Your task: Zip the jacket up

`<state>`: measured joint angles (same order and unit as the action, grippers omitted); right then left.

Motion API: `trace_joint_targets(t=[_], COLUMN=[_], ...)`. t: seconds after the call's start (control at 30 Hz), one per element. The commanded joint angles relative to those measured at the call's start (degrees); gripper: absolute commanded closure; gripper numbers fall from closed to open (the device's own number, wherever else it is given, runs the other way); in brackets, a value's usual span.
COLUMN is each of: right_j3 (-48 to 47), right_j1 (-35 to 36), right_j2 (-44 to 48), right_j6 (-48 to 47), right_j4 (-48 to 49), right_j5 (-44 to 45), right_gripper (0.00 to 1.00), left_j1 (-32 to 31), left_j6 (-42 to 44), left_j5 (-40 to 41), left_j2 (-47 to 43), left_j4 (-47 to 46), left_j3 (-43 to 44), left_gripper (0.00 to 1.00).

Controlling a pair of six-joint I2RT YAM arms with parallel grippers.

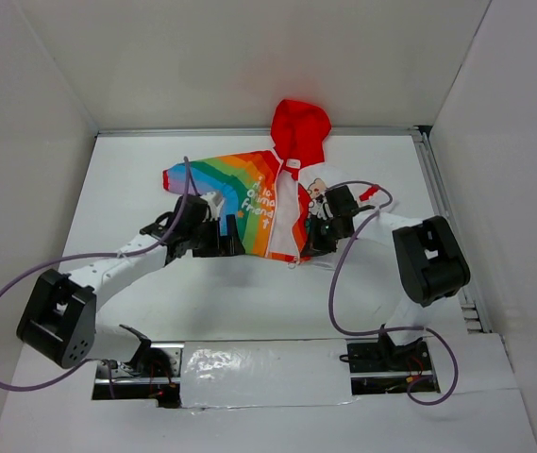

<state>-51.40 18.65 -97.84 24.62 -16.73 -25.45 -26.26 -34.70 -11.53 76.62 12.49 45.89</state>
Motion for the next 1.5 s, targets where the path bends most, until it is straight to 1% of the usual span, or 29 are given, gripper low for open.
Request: trace_joint_targets(t=[0.0, 0.03, 0.1, 0.2, 0.23, 0.33, 0.43, 0.5, 0.53, 0.6, 0.73, 0.8, 0.87, 0.9, 1.0, 1.1, 1.17, 1.23, 1.37, 1.47], right_j3=[-0.02, 0.07, 0.68, 1.03, 1.47, 2.0, 2.09, 2.35, 2.35, 2.35, 2.7, 2.88, 2.97, 3.06, 2.79, 2.88, 2.79, 2.97, 3.14, 3.14], right_j1=[0.42, 0.24, -0.02, -0.37, -0.55, -1.16, -1.86, -2.22, -2.22, -2.39, -2.48, -2.39, -2.31, -2.31, -2.48, -2.74, -2.57, -2.57, -2.57, -2.57], right_j2=[3.18, 3.88, 5.55, 6.7, 6.79, 6.61, 6.17, 5.82, 5.91, 5.91, 6.26, 6.61, 6.87, 7.05, 6.79, 6.44, 6.44, 6.78, 6.96, 6.88], right_j6=[0.51, 0.69, 0.87, 0.87, 0.78, 0.69, 0.69, 0.6, 0.6, 0.69, 0.6, 0.6, 0.52, 0.6, 0.6, 0.6, 0.6, 0.6, 0.69, 0.78], right_j4=[1.0, 1.0, 1.26, 1.26, 1.26, 1.7, 1.79, 2.05, 2.05, 2.05, 2.14, 1.97, 1.97, 1.97, 1.62, 1.97, 1.7, 1.79, 1.7, 1.53], right_j5=[2.86, 3.13, 3.22, 3.13, 3.04, 2.34, 1.81, 1.46, 1.28, 1.37, 1.55, 1.98, 2.16, 2.25, 1.99, 1.72, 1.98, 2.51, 2.78, 2.86], right_gripper=[1.0, 1.0, 1.0, 1.0, 1.0, 1.0, 1.0, 1.0, 1.0, 1.0, 1.0, 1.0, 1.0, 1.0, 1.0, 1.0, 1.0, 1.0, 1.0, 1.0], left_j1=[-3.08, -3.88, -5.81, -6.43, -6.35, -6.43, -6.96, -8.19, -8.45, -9.59, -9.95, -10.3, -10.74, -10.91, -11.27, -11.36, -11.62, -11.79, -11.97, -11.97], left_j6=[5.16, 6.56, 8.06, 9.03, 9.73, 12.19, 12.54, 12.73, 12.9, 12.11, 10.97, 8.96, 6.59, 6.31, 5.7, 4.2, 4.46, 4.64, 3.94, 4.2], left_j5=[-1.57, -0.96, 0.97, 1.16, 1.25, 2.47, 4.23, 5.55, 6.07, 10.02, 11.09, 14.94, 19.94, 20.92, 23.21, 24.62, 25.5, 25.51, 23.84, 20.77], left_j2=[3.26, 4.75, 10.89, 15.39, 18.01, 22.41, 26.37, 28.14, 28.67, 30.94, 34.47, 36.66, 38.16, 39.21, 40.01, 40.8, 40.98, 40.89, 39.67, 37.3], left_j4=[-2.65, -2.3, 0.16, 1.92, 2.18, 3.76, 7.98, 9.3, 9.65, 11.58, 14.05, 15.8, 20.02, 20.72, 21.26, 23.37, 23.11, 23.02, 22.67, 20.75], left_j3=[4.11, 5.34, 11.65, 15.71, 18.25, 22.47, 26.25, 27.67, 28.02, 29.86, 33.03, 35.31, 37.59, 38.04, 38.31, 39.45, 39.19, 39.01, 38.4, 37.96], left_gripper=[0.03, 0.02, 0.02, 0.03, 0.03, 0.04, 0.05, 0.06, 0.08, 0.08, 0.09, 0.1, 0.13, 0.15, 0.16, 0.24, 0.25, 0.23, 0.15, 0.14])
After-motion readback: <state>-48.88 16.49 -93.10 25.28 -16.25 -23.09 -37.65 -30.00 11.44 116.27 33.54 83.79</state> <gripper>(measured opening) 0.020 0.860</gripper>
